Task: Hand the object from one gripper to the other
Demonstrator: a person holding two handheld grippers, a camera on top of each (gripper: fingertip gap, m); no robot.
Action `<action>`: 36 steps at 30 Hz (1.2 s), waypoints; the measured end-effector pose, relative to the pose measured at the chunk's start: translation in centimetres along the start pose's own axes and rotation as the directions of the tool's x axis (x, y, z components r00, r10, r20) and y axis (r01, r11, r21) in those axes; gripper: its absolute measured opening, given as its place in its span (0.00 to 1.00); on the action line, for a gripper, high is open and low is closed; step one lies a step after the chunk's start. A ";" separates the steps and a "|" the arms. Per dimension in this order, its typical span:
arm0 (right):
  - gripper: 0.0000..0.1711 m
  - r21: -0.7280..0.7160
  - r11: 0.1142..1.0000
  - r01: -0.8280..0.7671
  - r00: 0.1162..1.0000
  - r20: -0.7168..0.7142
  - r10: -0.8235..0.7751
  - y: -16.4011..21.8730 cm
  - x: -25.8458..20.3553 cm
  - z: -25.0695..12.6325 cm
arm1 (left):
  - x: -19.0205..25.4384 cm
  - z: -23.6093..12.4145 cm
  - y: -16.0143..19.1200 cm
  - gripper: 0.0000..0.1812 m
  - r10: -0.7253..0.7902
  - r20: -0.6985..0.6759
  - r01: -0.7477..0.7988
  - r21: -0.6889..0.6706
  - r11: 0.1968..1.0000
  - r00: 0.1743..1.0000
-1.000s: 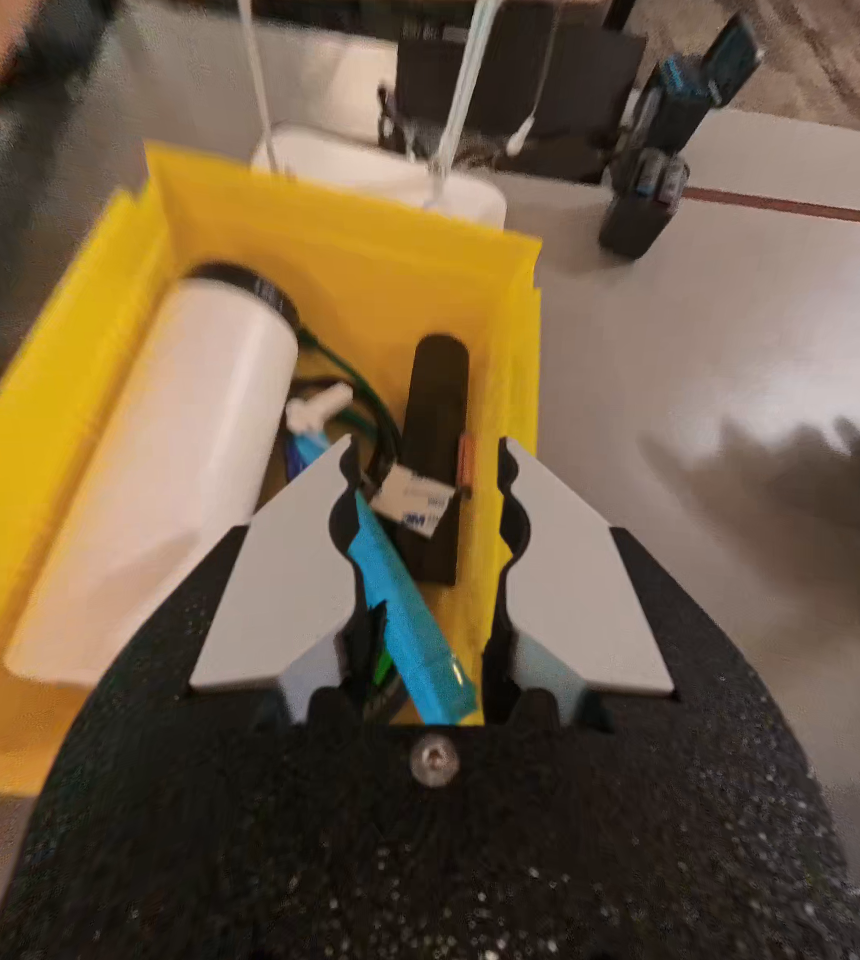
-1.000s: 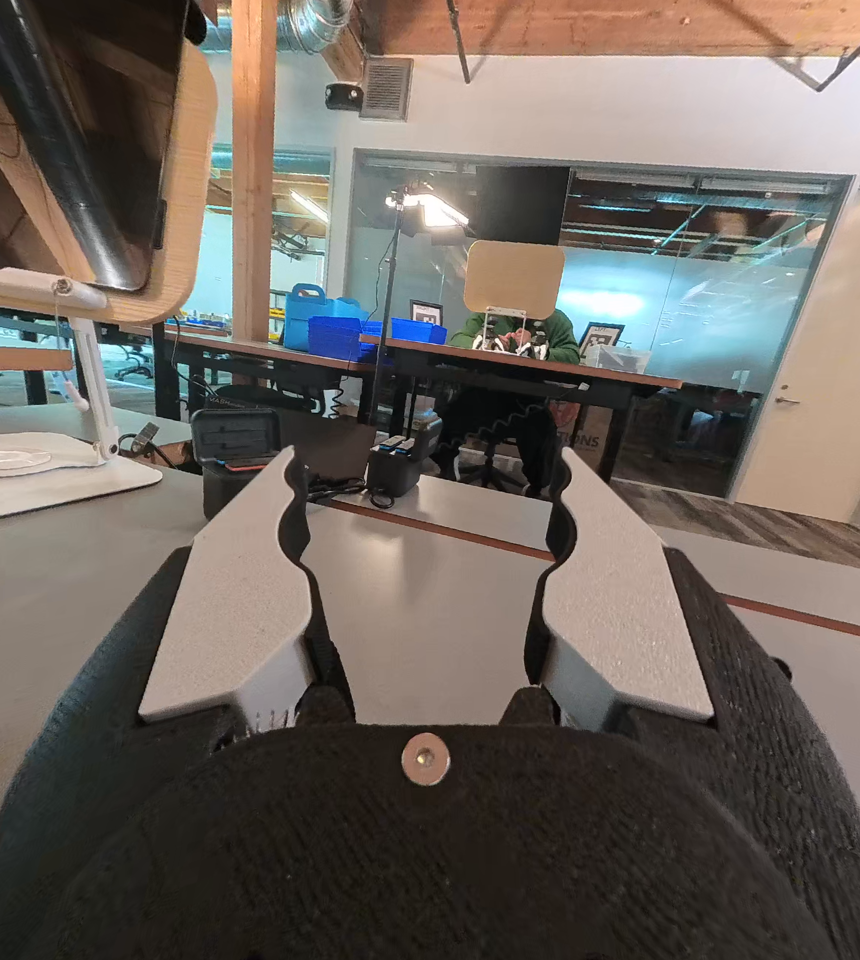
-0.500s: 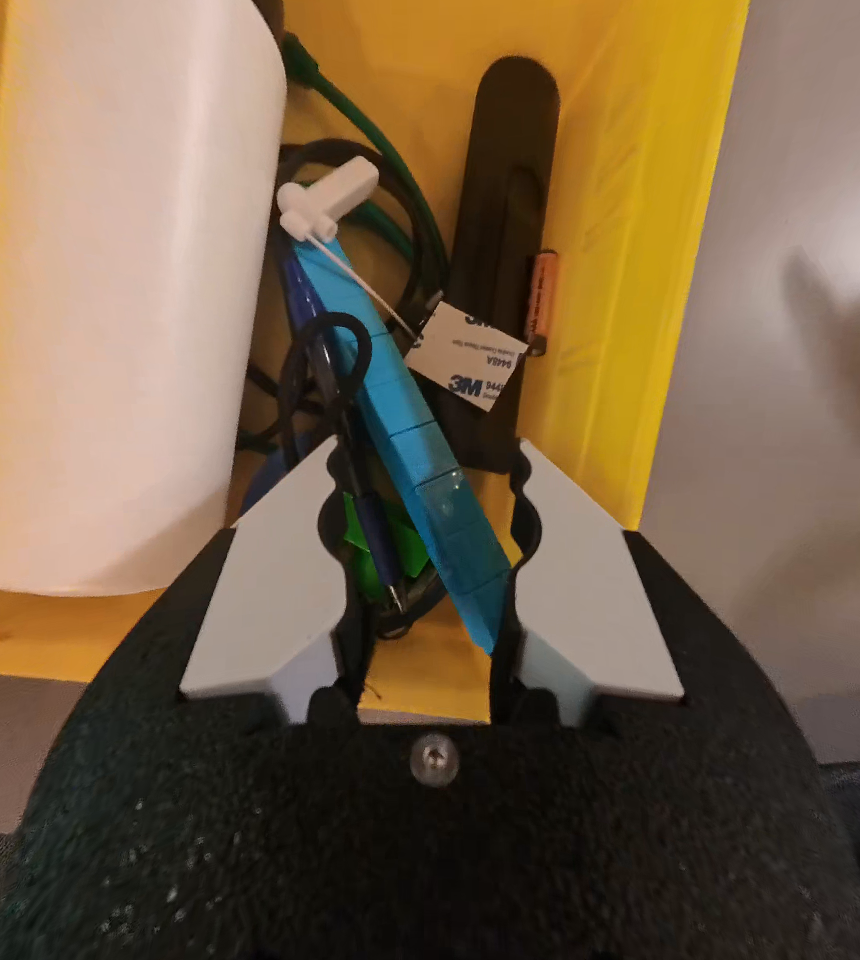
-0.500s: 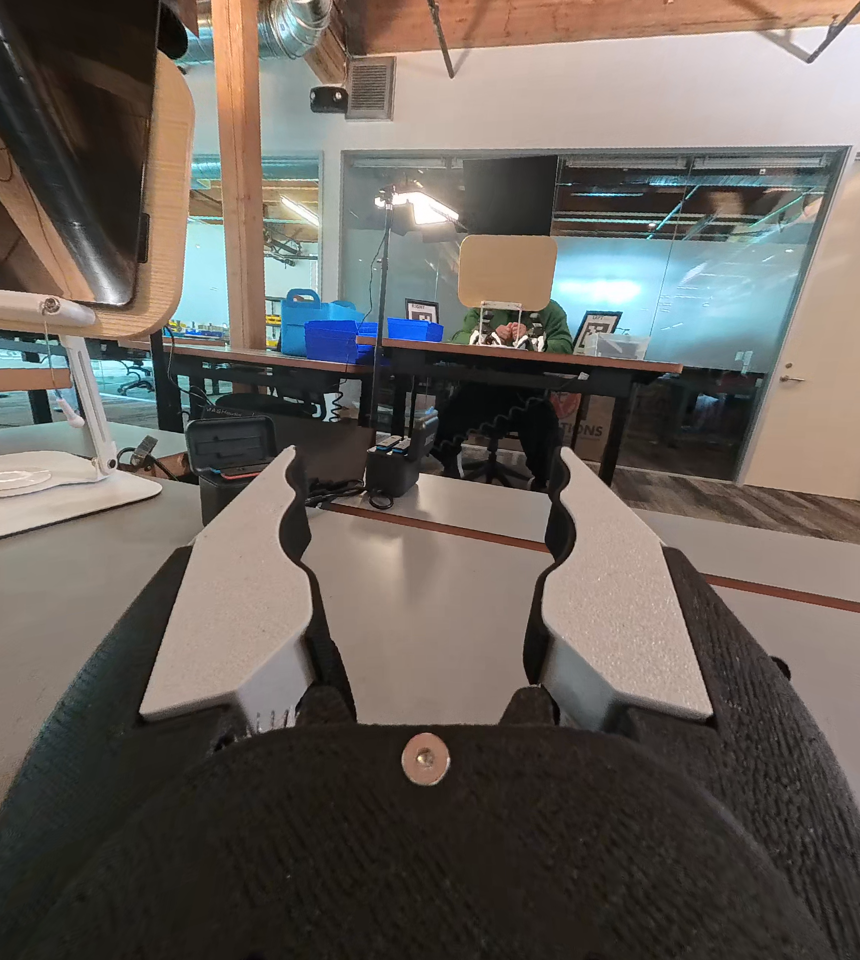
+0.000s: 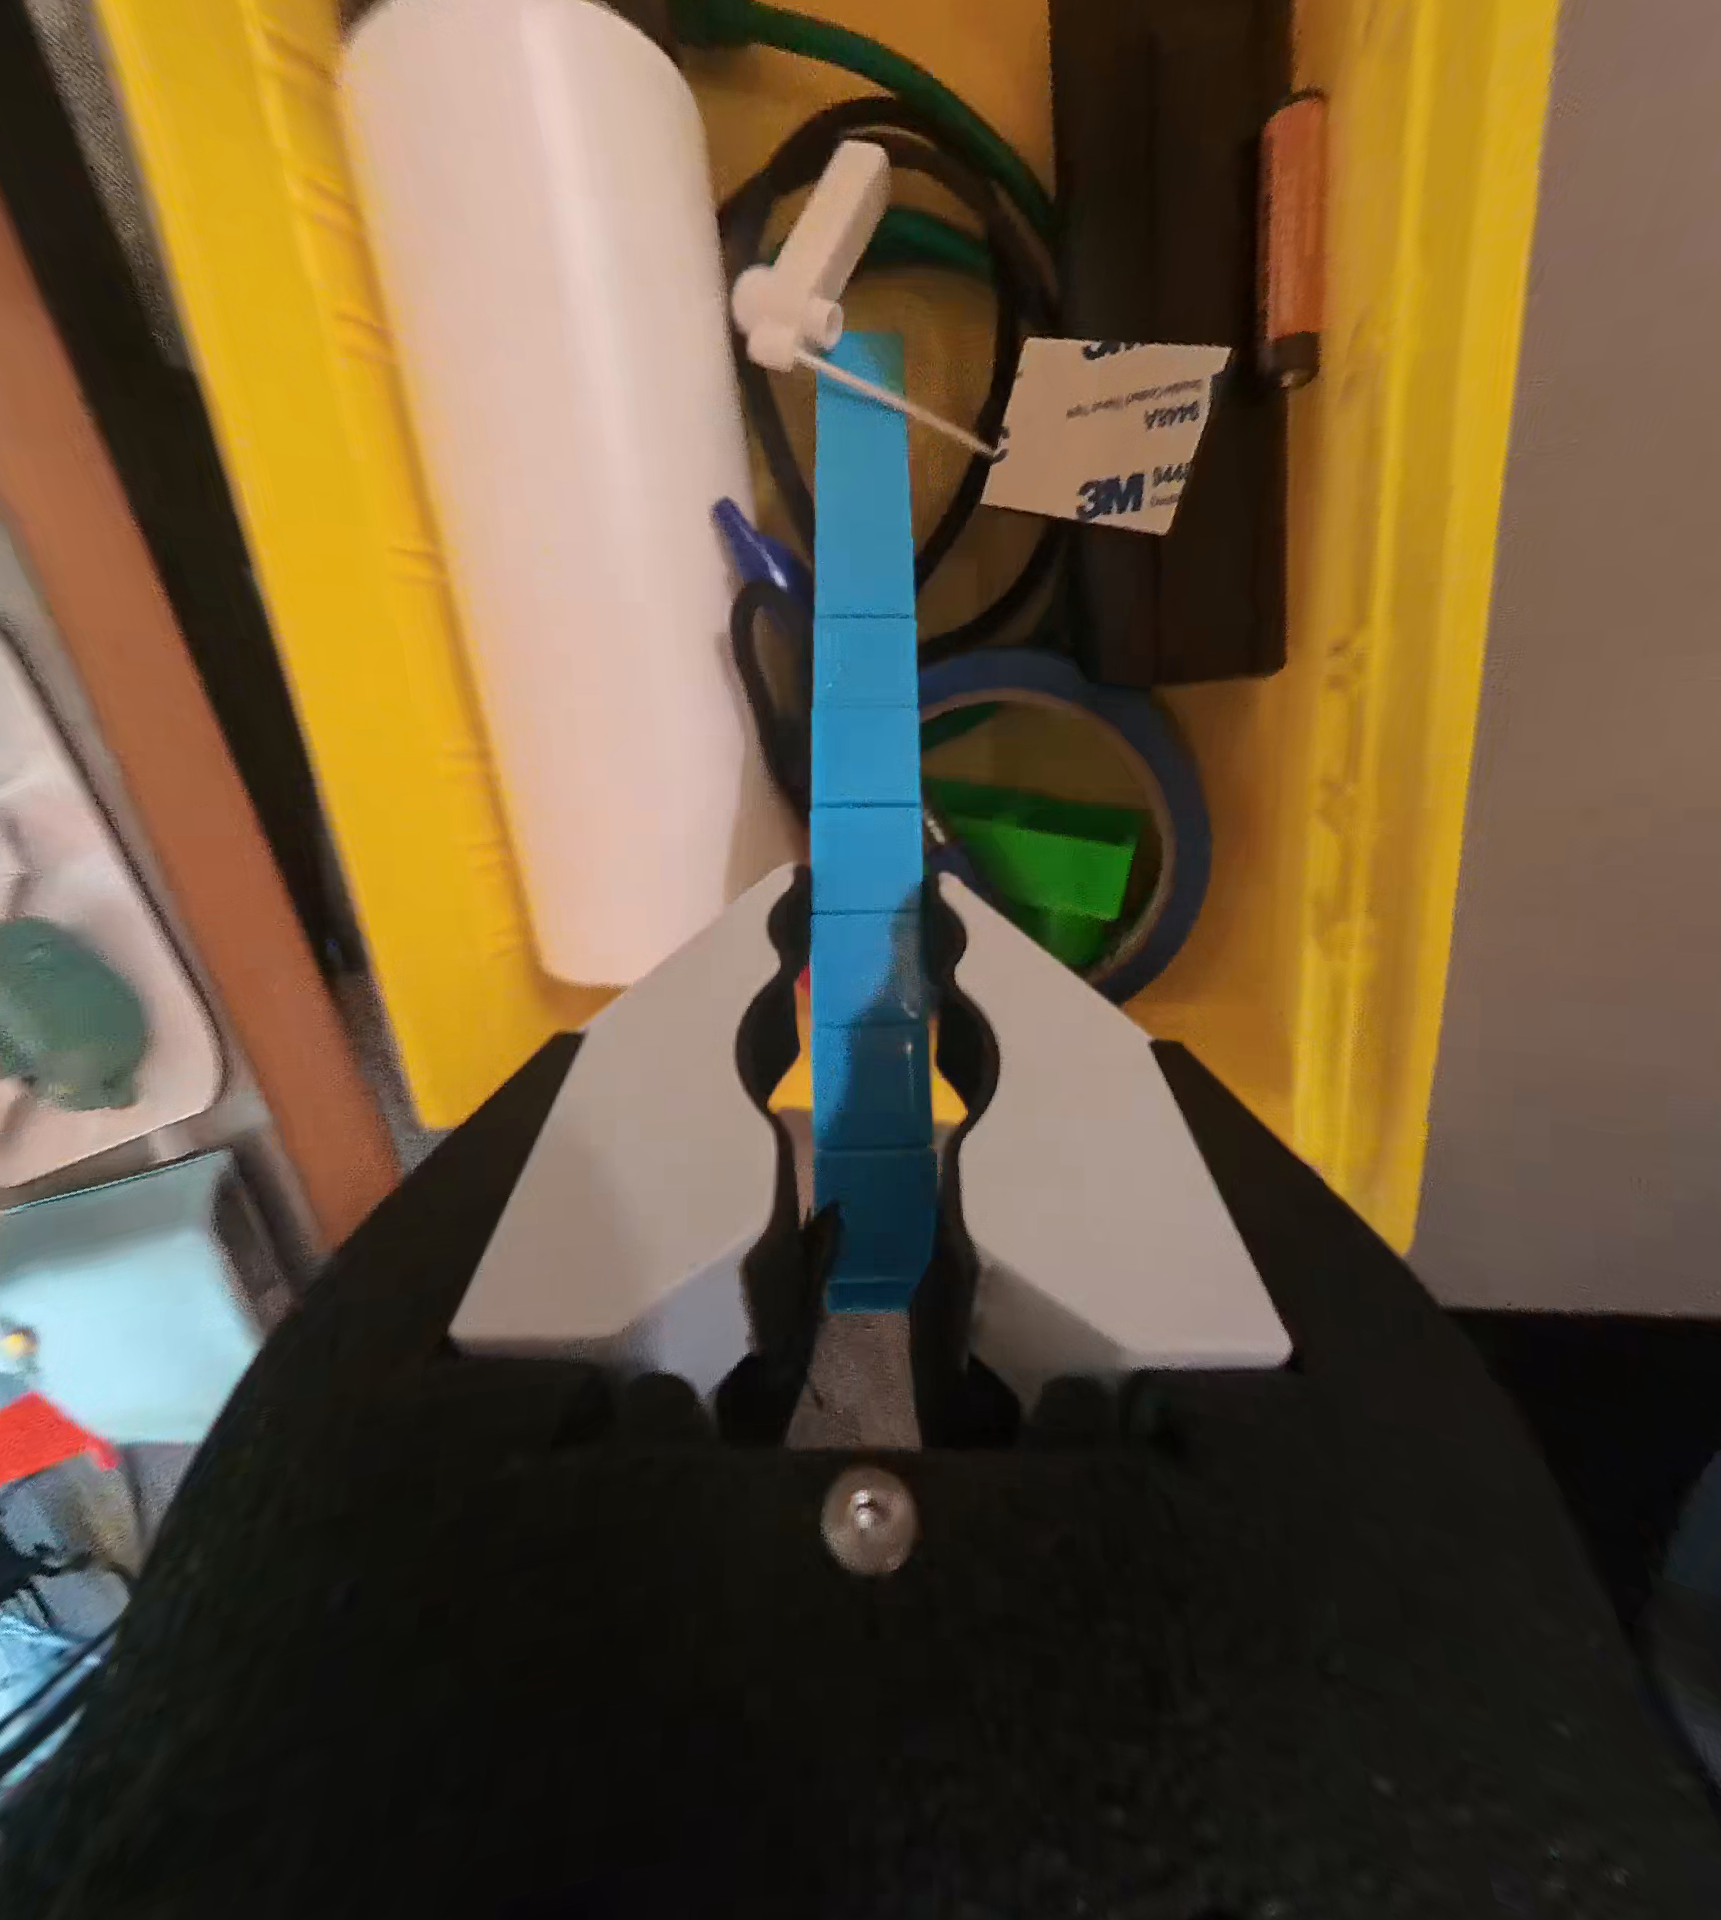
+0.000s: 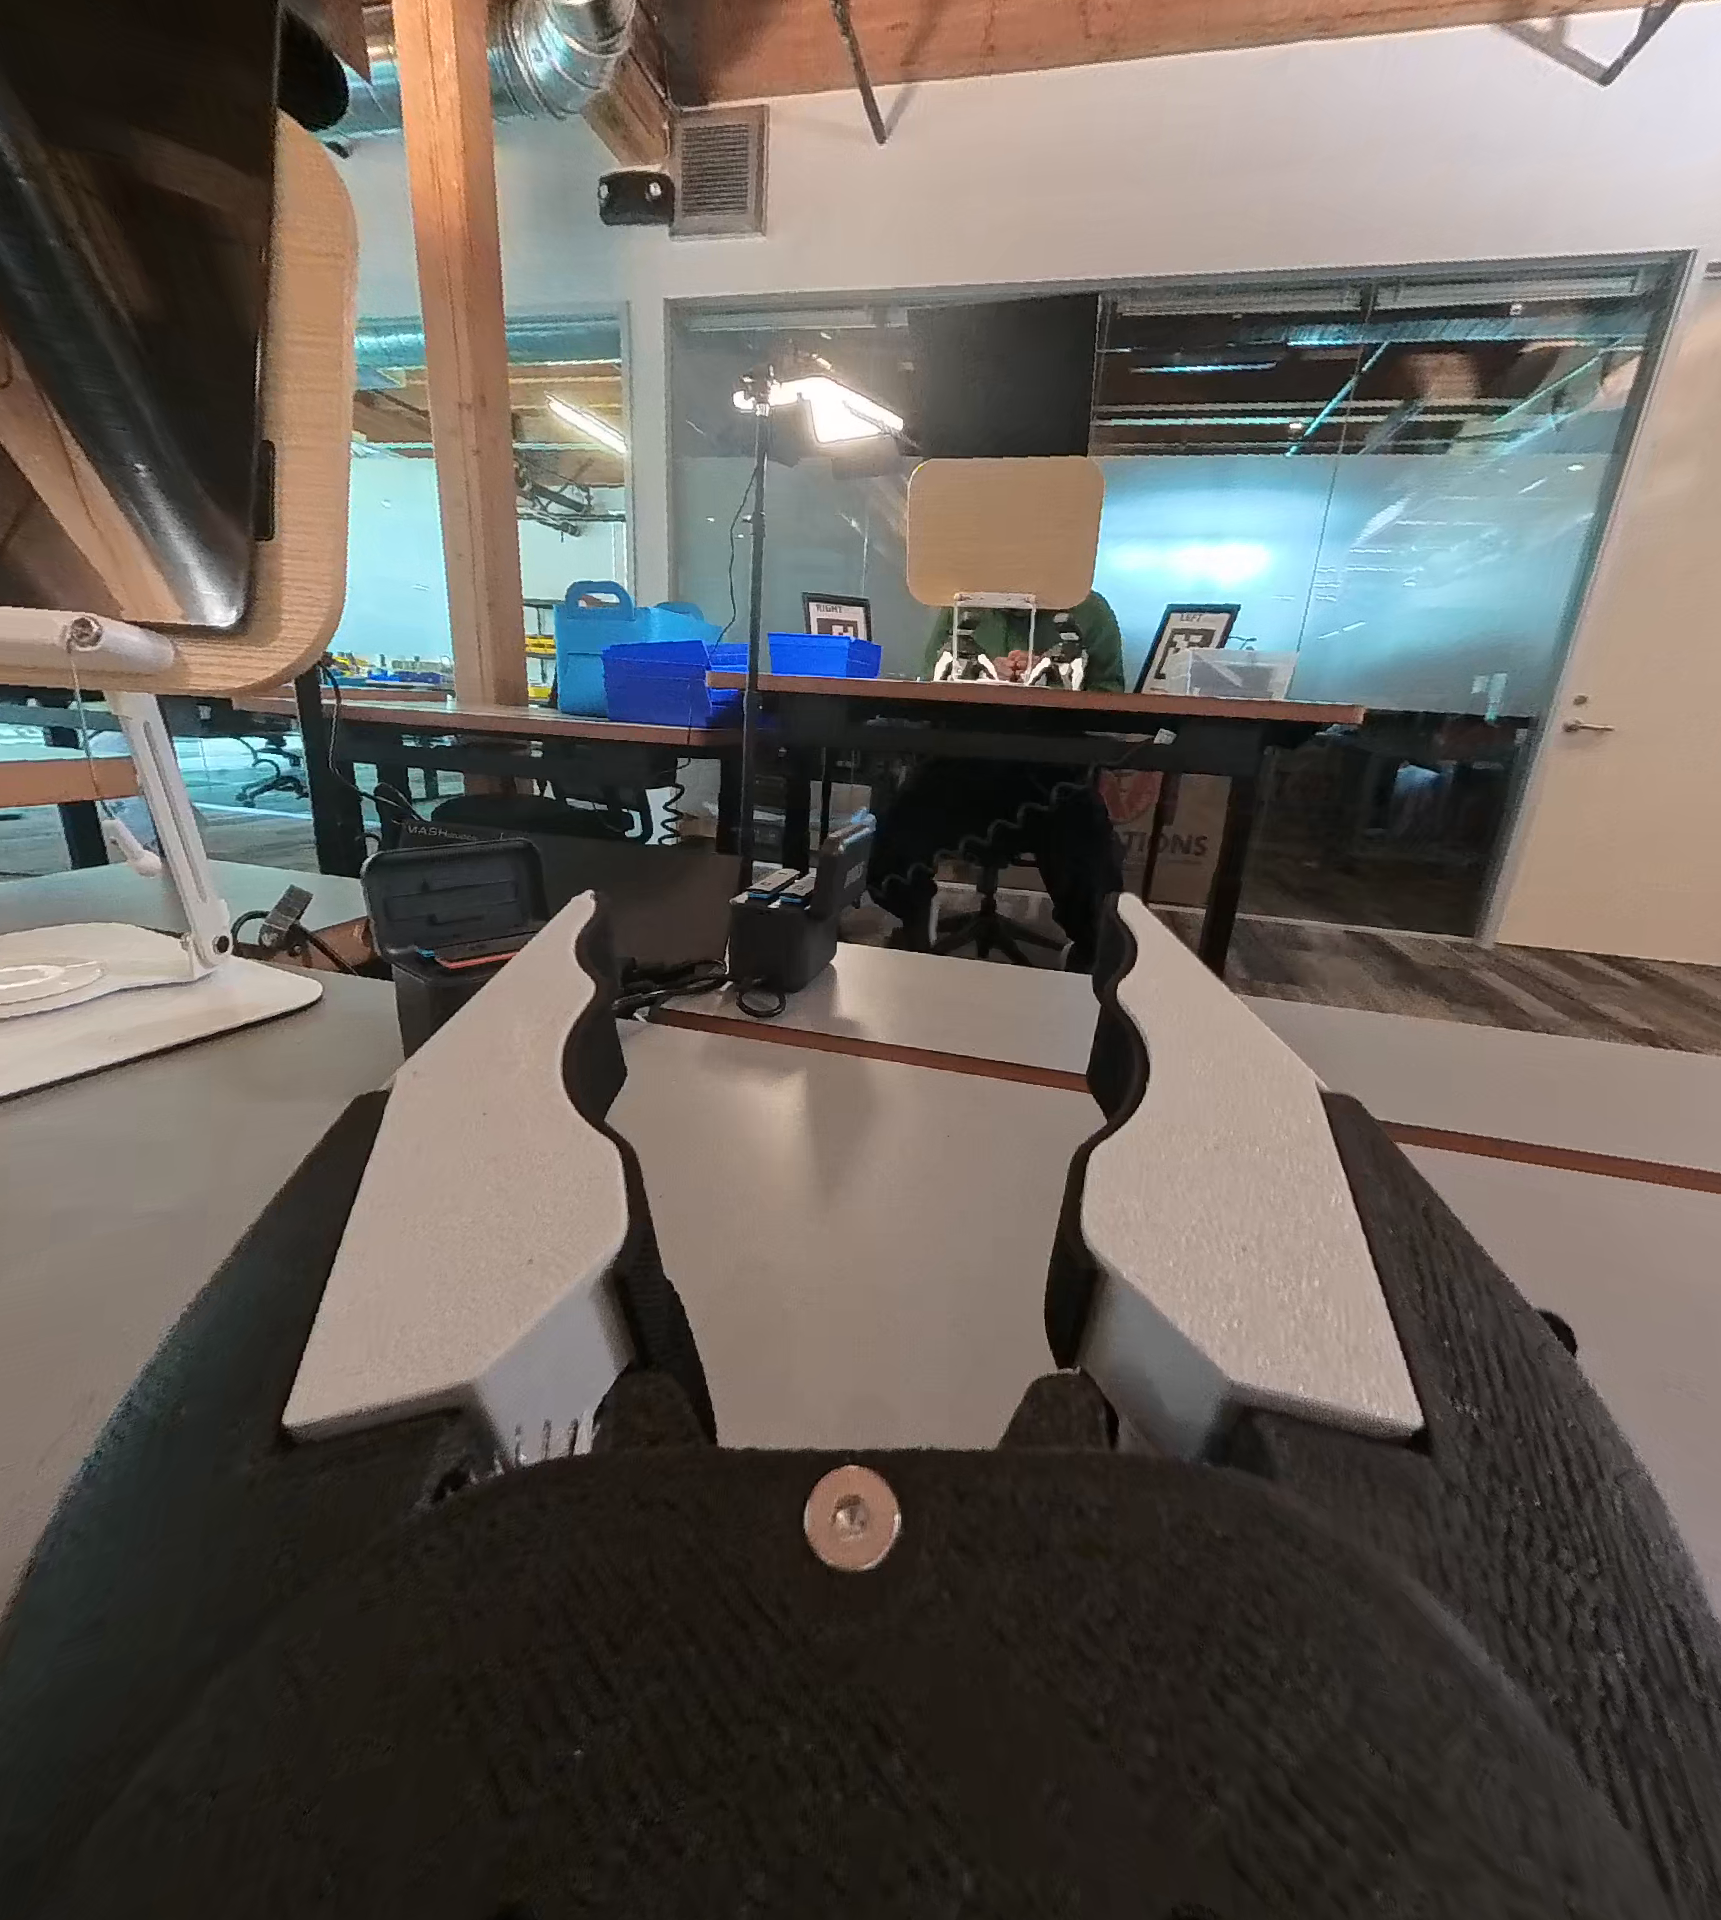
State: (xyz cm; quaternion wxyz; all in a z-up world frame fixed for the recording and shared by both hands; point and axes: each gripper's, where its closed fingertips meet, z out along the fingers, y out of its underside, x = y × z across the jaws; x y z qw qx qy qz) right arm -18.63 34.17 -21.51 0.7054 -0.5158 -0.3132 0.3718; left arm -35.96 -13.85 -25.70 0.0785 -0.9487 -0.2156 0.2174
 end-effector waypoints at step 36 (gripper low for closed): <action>0.61 0.066 0.705 0.707 0.703 0.052 -0.710 -1.0 -3.0 -0.5 | 26.5 -9.5 -29.5 0.10 0.412 -0.121 0.160 0.985 -0.061 0.903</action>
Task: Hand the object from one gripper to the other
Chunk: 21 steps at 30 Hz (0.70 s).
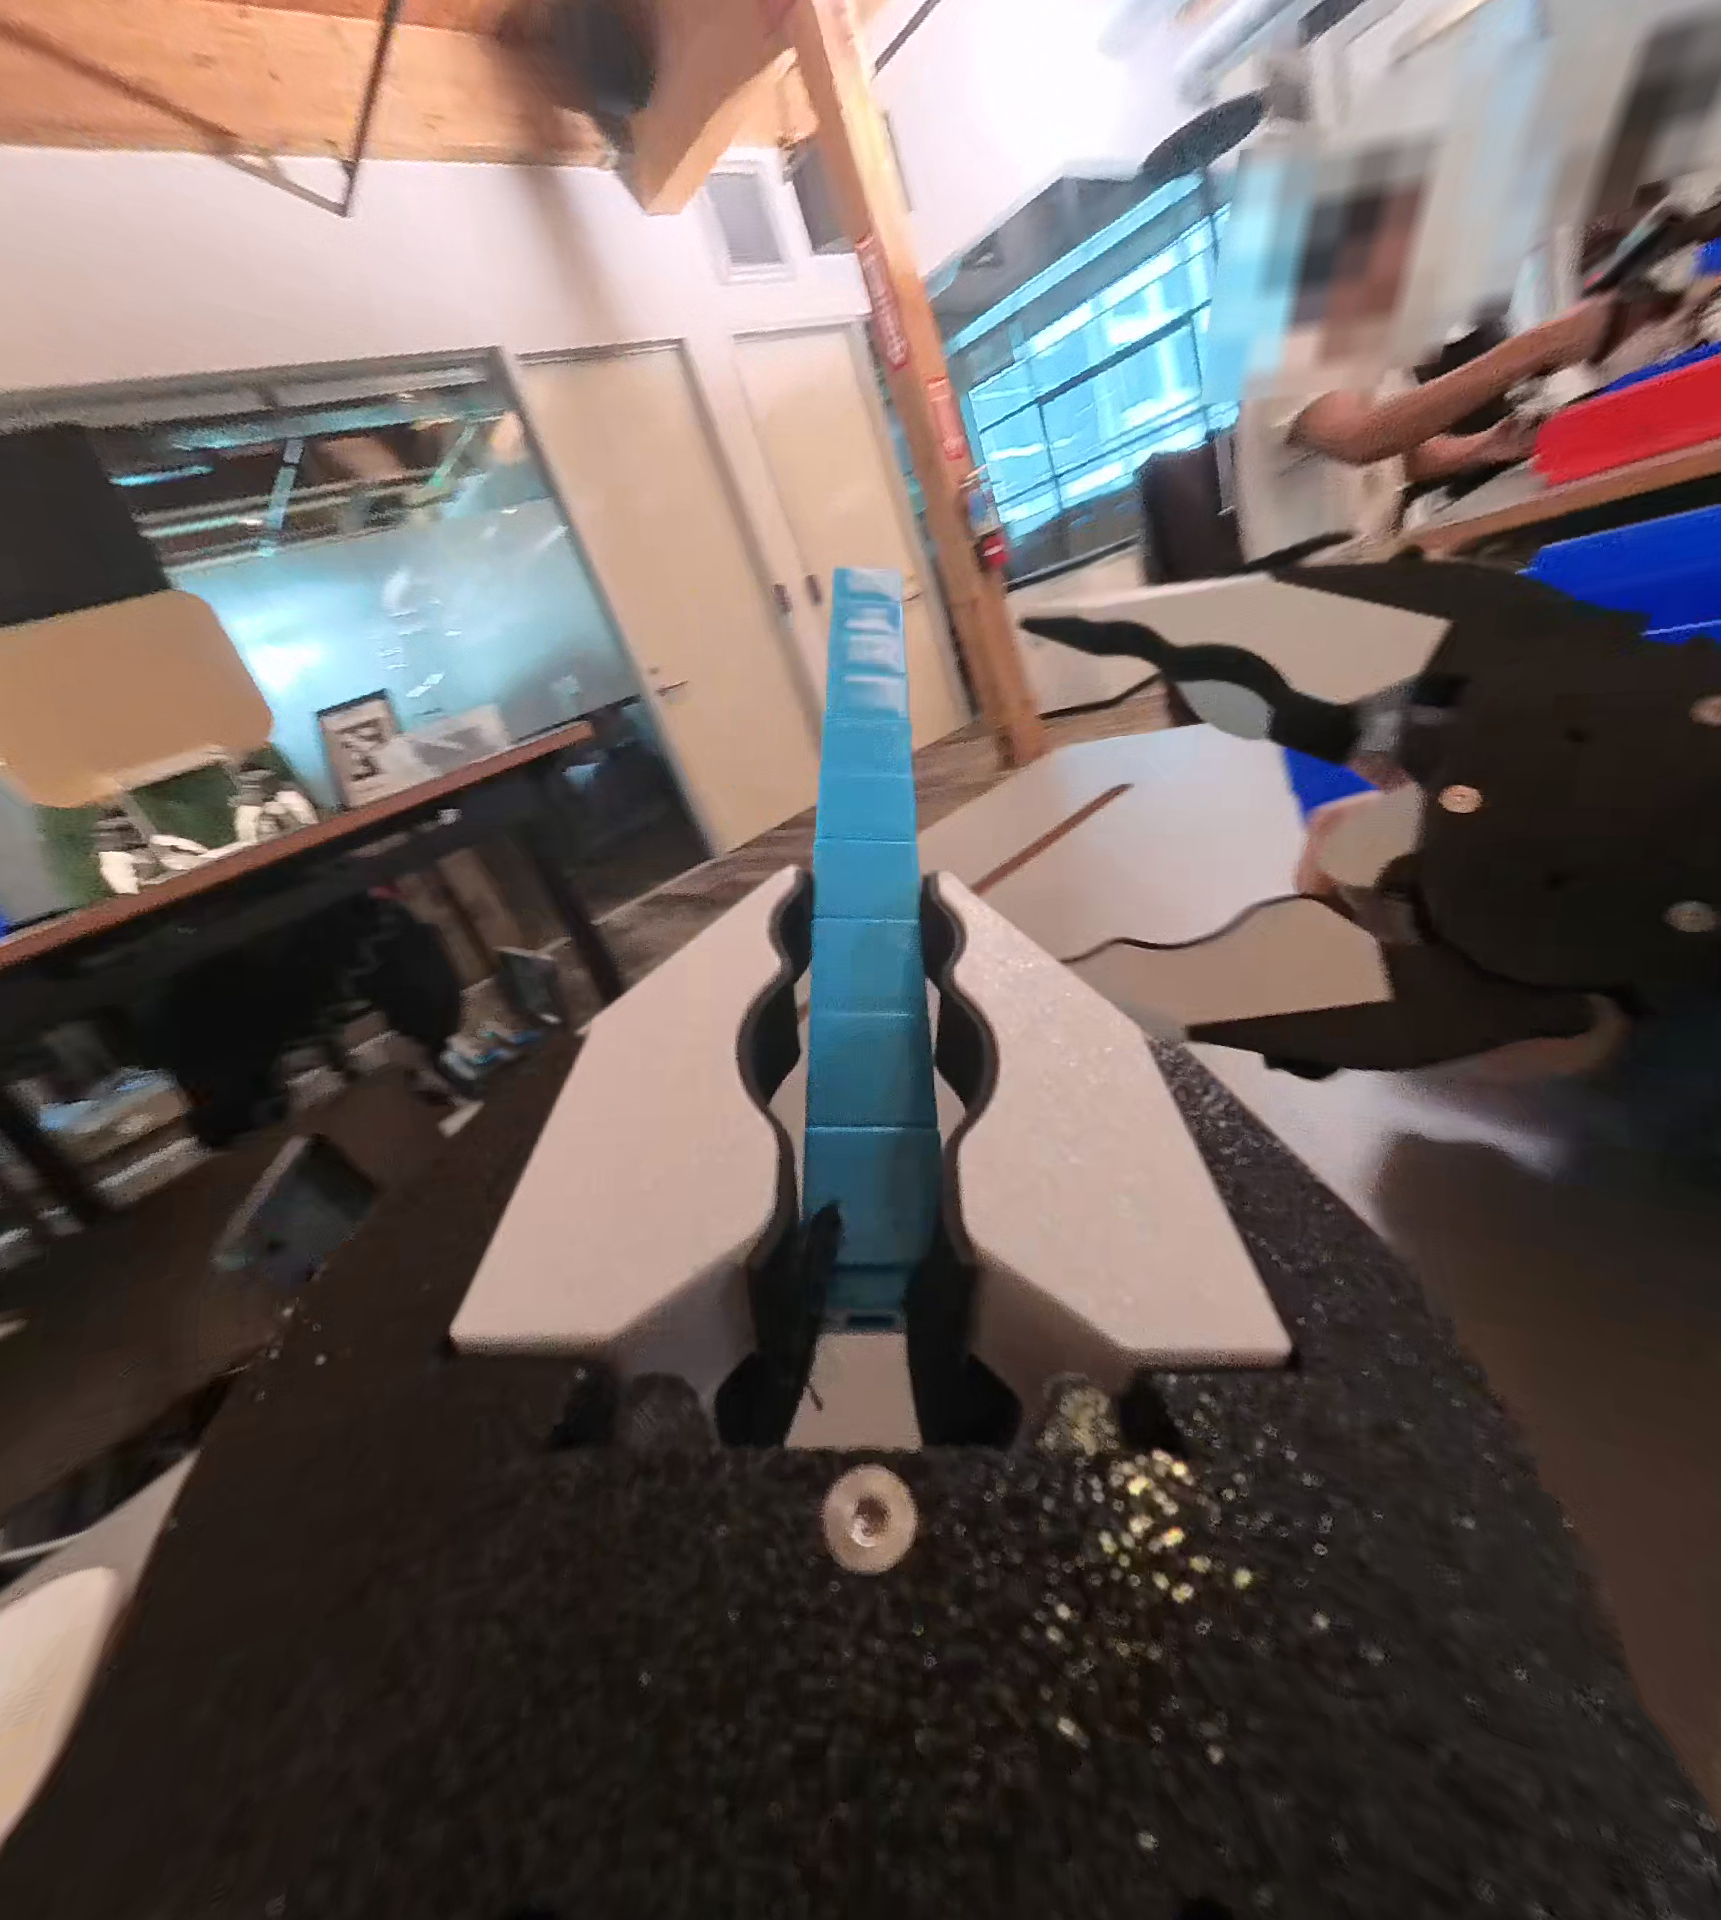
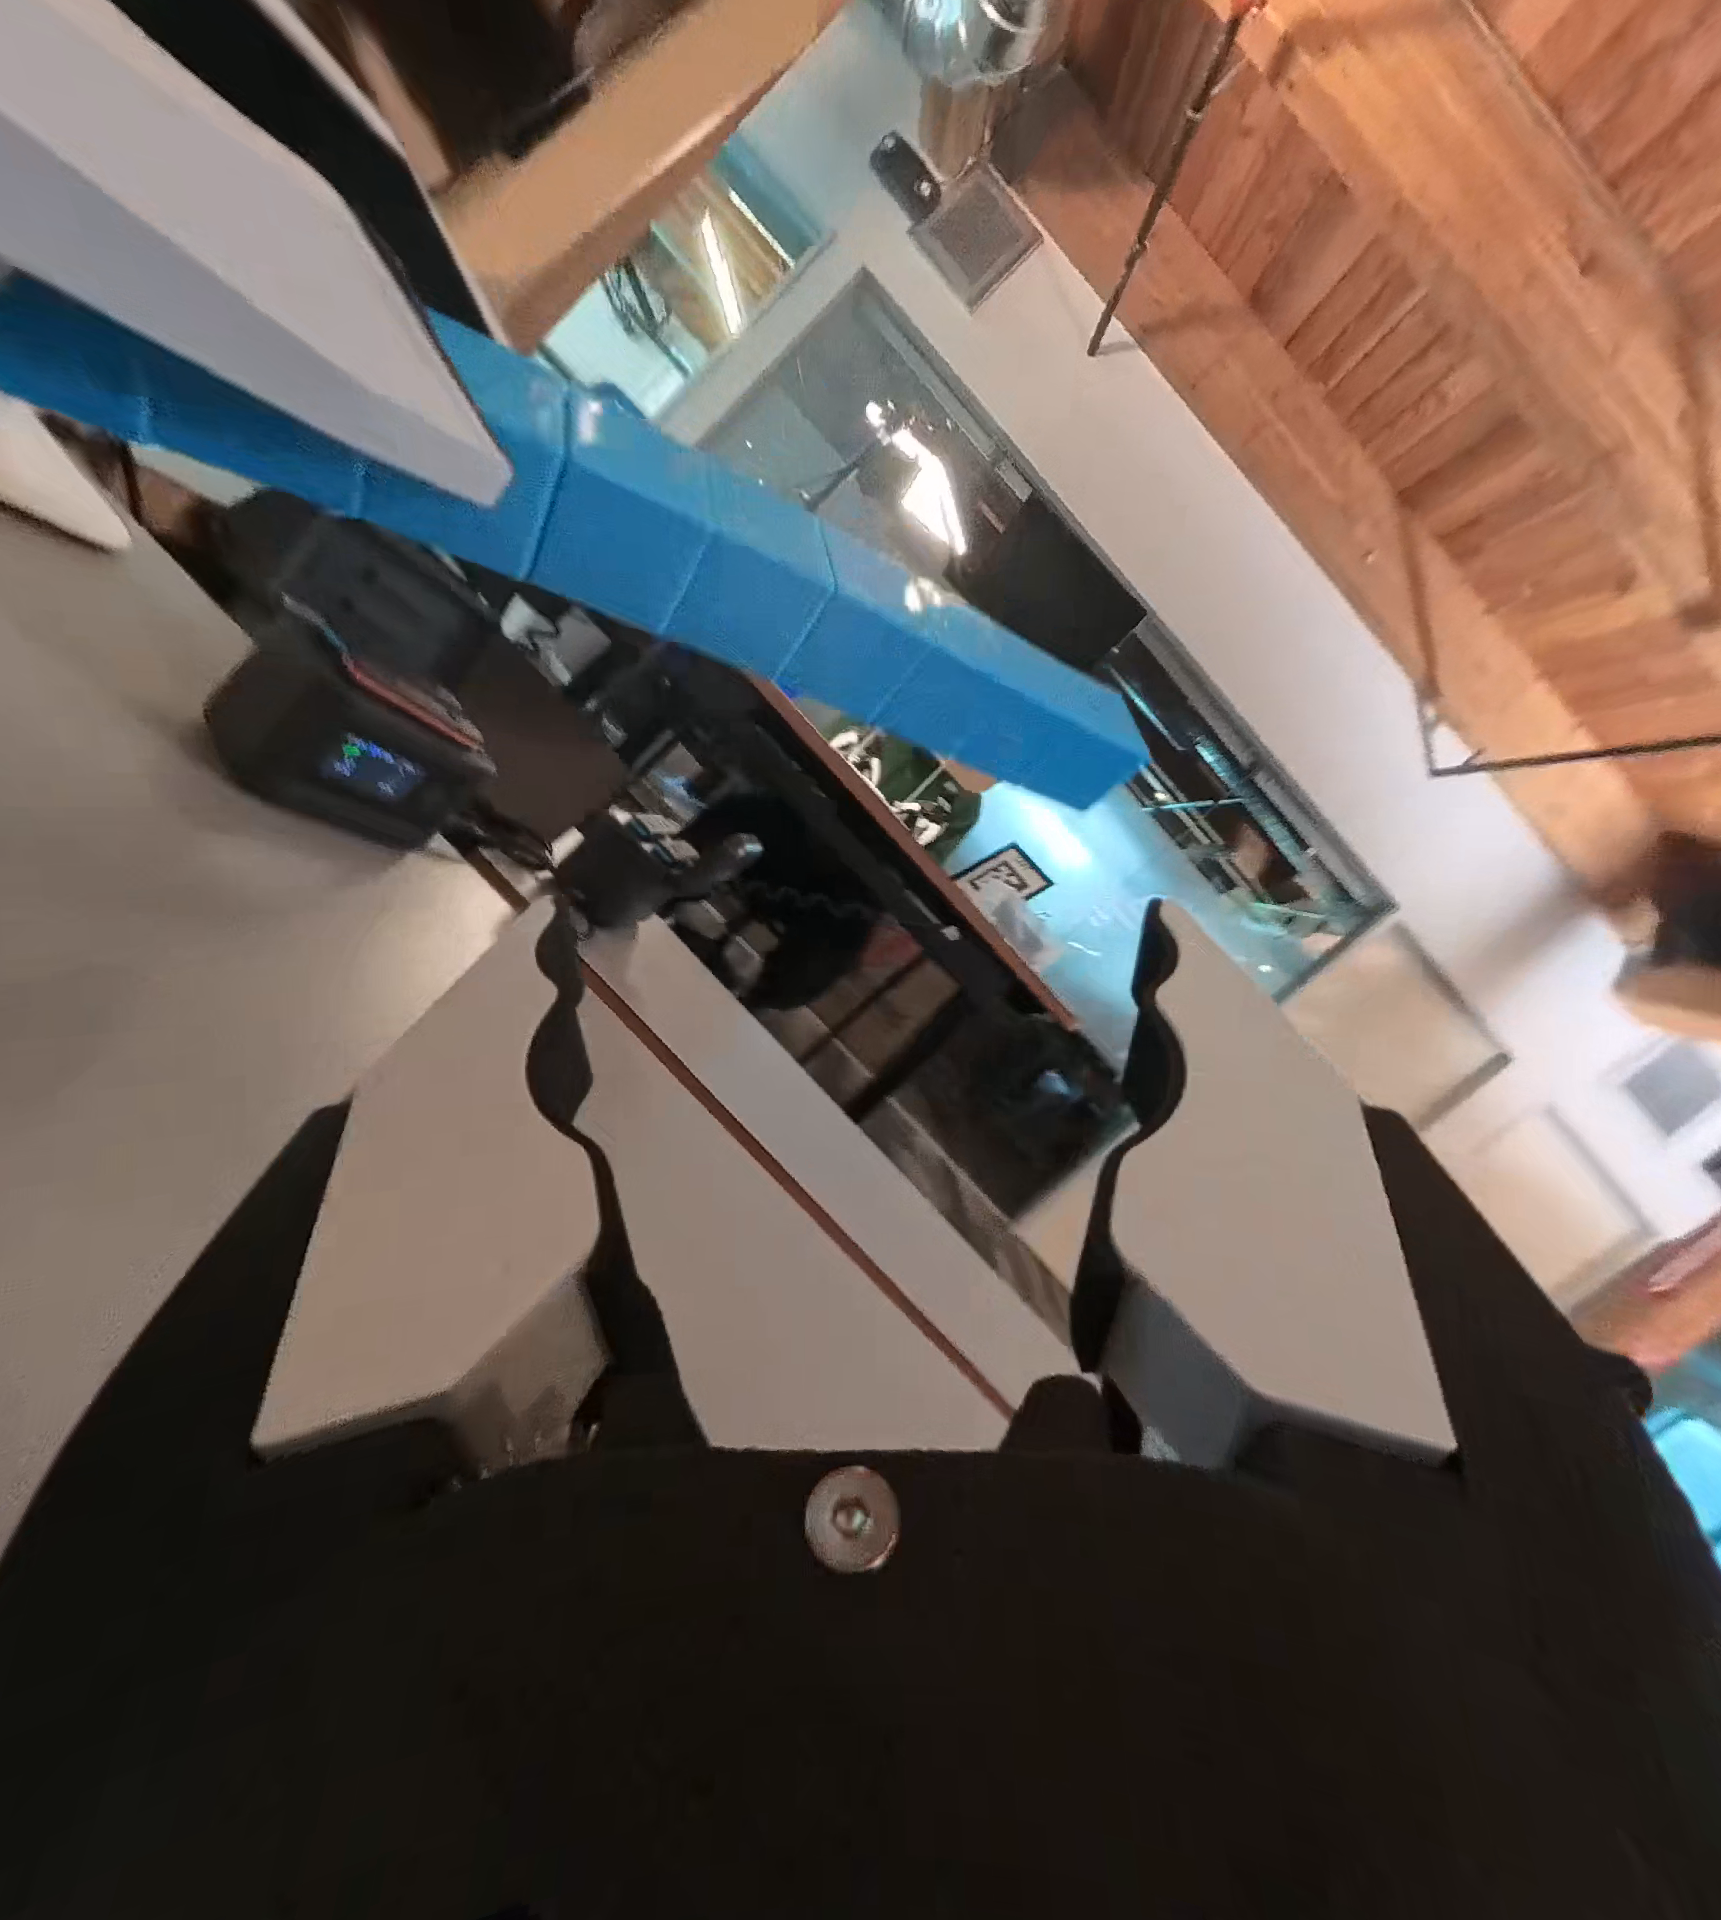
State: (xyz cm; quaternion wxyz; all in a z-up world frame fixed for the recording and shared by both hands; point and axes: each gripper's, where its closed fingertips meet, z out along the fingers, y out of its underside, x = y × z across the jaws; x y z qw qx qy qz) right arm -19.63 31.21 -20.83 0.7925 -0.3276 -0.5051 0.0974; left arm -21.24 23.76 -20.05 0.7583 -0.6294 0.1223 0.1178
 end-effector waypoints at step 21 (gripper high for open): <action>0.12 -0.140 0.968 0.209 0.977 -0.015 -0.213 1.3 -0.8 0.3 | -0.3 -2.6 -1.7 0.41 0.011 0.007 -0.012 0.227 0.974 1.000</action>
